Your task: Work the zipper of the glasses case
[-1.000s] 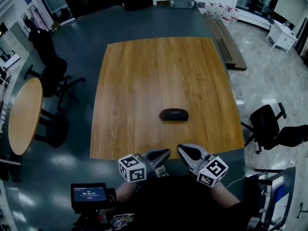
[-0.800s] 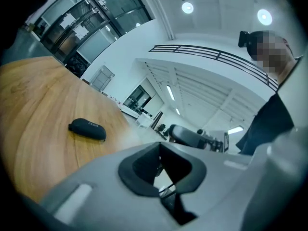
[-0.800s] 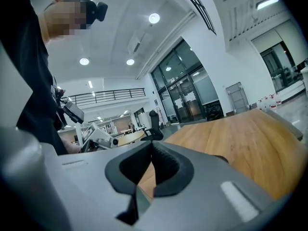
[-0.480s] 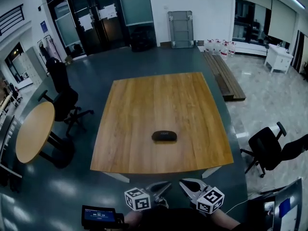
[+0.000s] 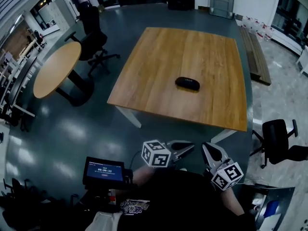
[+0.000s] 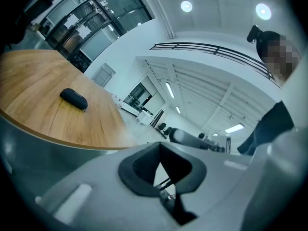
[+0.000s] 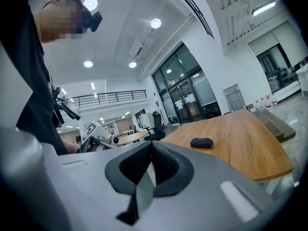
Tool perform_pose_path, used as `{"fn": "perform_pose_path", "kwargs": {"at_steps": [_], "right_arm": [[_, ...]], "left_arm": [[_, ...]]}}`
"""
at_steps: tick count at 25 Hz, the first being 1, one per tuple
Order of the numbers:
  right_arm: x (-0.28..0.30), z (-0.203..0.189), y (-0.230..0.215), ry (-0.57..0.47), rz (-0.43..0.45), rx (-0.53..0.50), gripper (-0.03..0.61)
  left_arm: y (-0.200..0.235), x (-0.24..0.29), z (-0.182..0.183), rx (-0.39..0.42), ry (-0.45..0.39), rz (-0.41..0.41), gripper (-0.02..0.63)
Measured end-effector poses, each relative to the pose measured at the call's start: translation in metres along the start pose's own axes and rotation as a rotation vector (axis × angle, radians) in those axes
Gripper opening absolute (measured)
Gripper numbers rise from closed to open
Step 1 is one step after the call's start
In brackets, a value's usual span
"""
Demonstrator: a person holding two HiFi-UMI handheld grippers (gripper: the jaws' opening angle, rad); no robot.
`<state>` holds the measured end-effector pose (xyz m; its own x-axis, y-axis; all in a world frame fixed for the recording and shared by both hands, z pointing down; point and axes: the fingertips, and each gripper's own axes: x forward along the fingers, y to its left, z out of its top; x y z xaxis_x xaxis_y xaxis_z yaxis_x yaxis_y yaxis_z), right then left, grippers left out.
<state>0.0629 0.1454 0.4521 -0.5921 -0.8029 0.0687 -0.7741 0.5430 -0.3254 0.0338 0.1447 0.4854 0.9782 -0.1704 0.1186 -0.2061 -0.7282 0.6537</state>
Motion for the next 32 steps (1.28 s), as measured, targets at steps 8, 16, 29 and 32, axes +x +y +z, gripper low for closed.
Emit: {"fn": "perform_pose_path", "kwargs": {"at_steps": [8,16,29,32], "right_arm": [[-0.003,0.011,0.006,-0.024,-0.018,0.003,0.005],[0.012,0.004,0.019,-0.011,0.0,0.044,0.005],[0.013,-0.003,0.021,-0.003,0.042,0.073,0.005],[0.016,-0.005,0.011,0.009,0.037,0.092,0.005]], "left_arm": [[-0.015,-0.003,0.011,0.066,0.012,0.0,0.002],[-0.015,-0.023,0.008,0.091,0.014,0.036,0.002],[-0.016,-0.021,0.008,0.123,-0.017,0.065,0.002],[-0.007,-0.023,0.005,0.089,-0.039,0.093,0.002]]}}
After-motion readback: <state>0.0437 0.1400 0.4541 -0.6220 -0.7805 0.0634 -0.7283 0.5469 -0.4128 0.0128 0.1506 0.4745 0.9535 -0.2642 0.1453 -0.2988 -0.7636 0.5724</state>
